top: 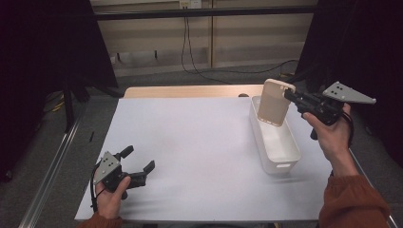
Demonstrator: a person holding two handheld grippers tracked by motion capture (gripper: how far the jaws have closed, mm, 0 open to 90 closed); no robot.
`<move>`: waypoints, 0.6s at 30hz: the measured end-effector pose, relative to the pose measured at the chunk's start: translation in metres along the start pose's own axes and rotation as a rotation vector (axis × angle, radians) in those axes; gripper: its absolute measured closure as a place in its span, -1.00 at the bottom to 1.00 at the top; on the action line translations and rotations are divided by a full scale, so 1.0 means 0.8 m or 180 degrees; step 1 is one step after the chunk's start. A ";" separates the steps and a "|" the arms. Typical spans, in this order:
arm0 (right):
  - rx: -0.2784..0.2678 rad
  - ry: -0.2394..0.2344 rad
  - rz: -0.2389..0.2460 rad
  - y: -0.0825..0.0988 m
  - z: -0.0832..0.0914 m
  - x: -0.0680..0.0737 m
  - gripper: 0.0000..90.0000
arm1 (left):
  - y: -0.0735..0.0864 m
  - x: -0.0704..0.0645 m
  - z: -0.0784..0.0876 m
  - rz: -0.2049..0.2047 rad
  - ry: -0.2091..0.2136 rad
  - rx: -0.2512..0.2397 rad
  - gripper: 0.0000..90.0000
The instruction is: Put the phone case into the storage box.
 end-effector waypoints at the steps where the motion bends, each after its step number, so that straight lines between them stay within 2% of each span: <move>1: 0.0008 0.0003 -0.0006 0.001 0.000 -0.002 0.79 | 0.000 0.000 0.000 -0.0001 -0.0009 0.0001 -0.93; 6: 0.0069 0.0047 0.0035 0.010 -0.003 -0.007 0.79 | 0.000 0.000 0.000 -0.0019 0.0002 0.0001 -0.93; 18: 0.0095 0.0142 -0.0007 0.028 -0.017 -0.028 0.79 | 0.000 0.000 -0.001 -0.0019 -0.0001 0.0004 -0.93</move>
Point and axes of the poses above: each handheld gripper's, and its own axes: z roughly backward along the jaws, y roughly out of its underside, x roughly to its left, the point moved 2 cm from there along -z, roughly forward along the jaws, and after that the axes turned 10 degrees about -x, right-handed, at the moved point
